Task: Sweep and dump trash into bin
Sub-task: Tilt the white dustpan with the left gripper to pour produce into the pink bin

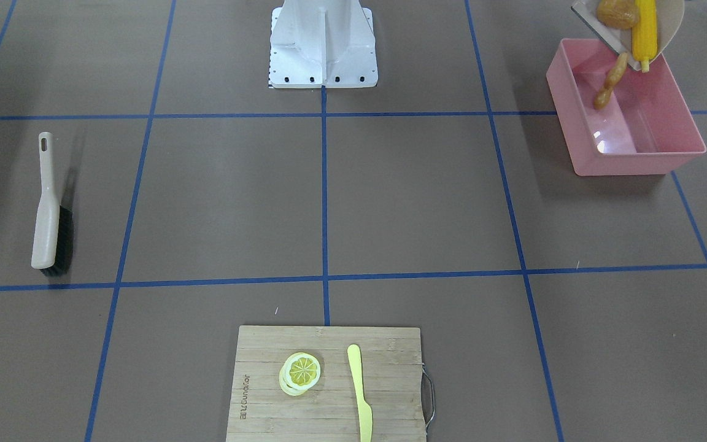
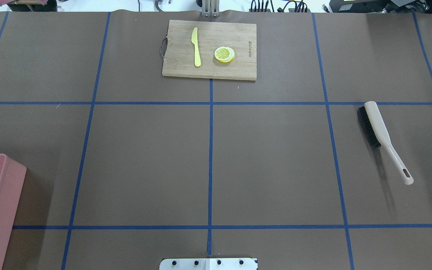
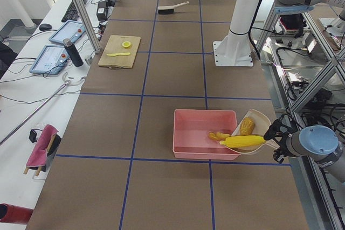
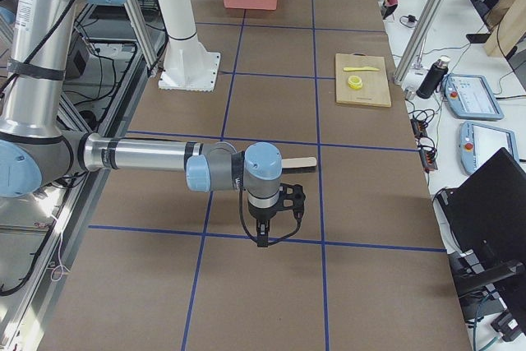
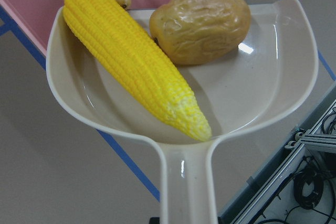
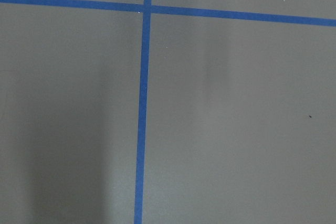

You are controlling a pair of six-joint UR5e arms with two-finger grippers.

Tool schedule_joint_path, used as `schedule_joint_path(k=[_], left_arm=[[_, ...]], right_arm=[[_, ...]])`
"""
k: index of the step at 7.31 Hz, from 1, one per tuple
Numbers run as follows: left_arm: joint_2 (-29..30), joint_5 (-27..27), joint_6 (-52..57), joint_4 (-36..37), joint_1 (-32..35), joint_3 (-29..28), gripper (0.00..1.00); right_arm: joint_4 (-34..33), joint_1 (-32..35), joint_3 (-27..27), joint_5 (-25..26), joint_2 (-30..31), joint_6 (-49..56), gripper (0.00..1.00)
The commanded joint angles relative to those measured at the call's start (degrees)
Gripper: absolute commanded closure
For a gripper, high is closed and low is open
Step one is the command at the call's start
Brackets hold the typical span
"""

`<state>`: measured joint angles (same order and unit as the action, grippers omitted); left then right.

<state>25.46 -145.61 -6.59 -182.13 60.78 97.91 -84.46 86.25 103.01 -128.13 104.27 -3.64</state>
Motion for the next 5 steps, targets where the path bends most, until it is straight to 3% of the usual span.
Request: schedule_joint_path(k=[1,5], left_arm=[[0.0,-0.6,-3.9,1.1,0.2,0.3,1.00],[1.6,-2.9,-6.9,11.8,6.2,5.1,1.00]], right_arm=[[0.0,0.0,0.0,0.1,0.1,0.0,0.00],[0.0,0.0,-0.2,0.3,0.1,0.0,0.00]])
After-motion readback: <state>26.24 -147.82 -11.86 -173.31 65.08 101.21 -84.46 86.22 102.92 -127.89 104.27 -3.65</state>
